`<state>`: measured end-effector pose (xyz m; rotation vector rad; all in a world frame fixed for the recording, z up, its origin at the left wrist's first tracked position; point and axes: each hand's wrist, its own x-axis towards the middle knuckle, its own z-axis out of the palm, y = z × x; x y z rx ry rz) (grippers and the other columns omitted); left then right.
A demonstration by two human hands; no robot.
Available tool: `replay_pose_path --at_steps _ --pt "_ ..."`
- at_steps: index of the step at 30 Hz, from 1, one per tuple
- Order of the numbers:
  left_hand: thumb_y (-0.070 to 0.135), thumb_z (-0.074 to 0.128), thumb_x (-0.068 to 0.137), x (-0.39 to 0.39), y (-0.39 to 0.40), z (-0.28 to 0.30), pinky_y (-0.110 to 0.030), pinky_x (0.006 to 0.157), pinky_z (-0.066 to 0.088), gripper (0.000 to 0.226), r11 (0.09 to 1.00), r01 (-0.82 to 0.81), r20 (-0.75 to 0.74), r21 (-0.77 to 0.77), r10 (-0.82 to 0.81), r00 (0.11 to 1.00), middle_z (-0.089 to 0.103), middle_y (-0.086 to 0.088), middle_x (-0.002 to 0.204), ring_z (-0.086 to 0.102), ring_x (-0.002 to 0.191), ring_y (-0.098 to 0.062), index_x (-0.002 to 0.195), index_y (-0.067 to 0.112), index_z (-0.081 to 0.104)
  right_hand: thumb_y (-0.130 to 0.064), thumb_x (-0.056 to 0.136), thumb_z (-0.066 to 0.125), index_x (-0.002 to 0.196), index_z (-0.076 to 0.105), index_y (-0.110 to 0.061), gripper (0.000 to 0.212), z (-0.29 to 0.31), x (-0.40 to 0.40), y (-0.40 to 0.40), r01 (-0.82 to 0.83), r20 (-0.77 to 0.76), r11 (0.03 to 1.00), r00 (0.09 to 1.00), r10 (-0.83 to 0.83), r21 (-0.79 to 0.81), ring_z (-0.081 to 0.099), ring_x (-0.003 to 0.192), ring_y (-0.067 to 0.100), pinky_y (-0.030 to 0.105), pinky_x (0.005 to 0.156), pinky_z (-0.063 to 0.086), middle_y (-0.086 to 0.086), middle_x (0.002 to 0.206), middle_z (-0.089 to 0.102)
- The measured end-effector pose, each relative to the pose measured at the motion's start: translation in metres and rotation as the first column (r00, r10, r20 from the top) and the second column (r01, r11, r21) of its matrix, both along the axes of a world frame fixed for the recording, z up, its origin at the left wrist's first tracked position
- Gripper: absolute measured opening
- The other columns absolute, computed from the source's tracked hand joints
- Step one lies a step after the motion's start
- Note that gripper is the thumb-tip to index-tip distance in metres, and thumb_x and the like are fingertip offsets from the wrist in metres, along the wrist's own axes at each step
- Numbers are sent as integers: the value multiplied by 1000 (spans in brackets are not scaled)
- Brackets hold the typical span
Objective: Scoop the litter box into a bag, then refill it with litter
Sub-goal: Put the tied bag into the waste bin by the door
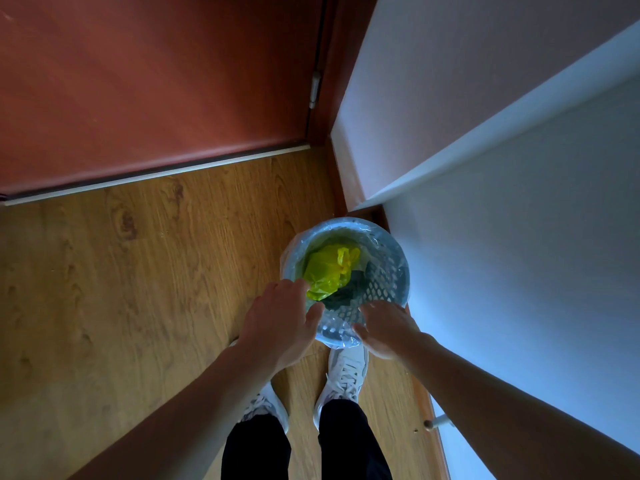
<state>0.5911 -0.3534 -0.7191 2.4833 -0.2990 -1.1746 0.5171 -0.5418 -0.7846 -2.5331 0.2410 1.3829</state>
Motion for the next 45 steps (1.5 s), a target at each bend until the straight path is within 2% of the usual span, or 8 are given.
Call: replay_pose_path --at_steps 13,16,20,27,31,39,41,45 --pt "48 42 103 -8 3 1 -39 105 44 48 1000 6 -27 7 -6 1000 56 -3 134 46 128 -18 140 18 45 11 83 53 57 32 -23 47 26 18 6 180 216 983 960 -180 18 43 57 8 19 49 34 -8 58 38" --pt "47 42 103 -9 4 1 -40 105 43 48 1000 -2 -28 5 2 1000 56 -3 134 46 128 -18 140 18 45 -3 85 64 125 56 -20 44 21 15 5 76 23 995 997 -78 68 51 122 30 46 107 42 9 131 55" --pt "47 43 102 -9 5 1 -40 104 44 46 1000 -8 -14 8 8 1000 57 -3 132 47 126 -18 137 18 48 -51 90 57 150 -13 -37 94 13 7 5 -173 -98 985 980 171 -18 -26 142 38 67 110 -11 9 157 -26" --pt "47 42 103 -6 6 4 -41 105 44 46 1000 -6 -8 9 6 1000 57 -2 133 47 127 -18 137 18 48 -16 97 51 101 59 -12 9 24 18 1 164 277 984 944 -179 77 66 93 23 35 77 56 6 97 64" --pt "49 42 102 -4 8 11 -39 104 44 47 1000 11 16 23 -11 1000 57 -2 134 48 127 -18 138 19 48 -44 100 39 67 51 -19 43 41 32 4 189 291 982 941 -175 -20 51 60 15 26 64 40 -5 60 50" --pt "49 41 102 5 11 38 -37 103 44 48 1000 10 71 11 -11 997 57 -1 133 48 125 -17 140 20 47 -13 87 63 117 58 -23 32 62 37 -6 170 174 954 961 -216 245 57 108 16 38 95 49 -7 116 61" --pt "50 41 102 6 11 48 -38 103 43 49 1000 11 69 11 -12 998 57 -1 133 48 125 -18 140 20 47 -38 83 69 152 7 -36 93 69 31 -8 -14 -22 978 1000 19 207 13 145 28 62 115 4 -5 157 15" --pt "49 42 103 7 15 83 -40 103 43 47 1000 18 81 15 -20 996 57 -2 134 49 125 -19 140 20 48 -65 88 46 149 -14 -42 88 100 20 -7 -202 33 978 979 201 43 -28 142 35 66 108 -20 8 160 -20"
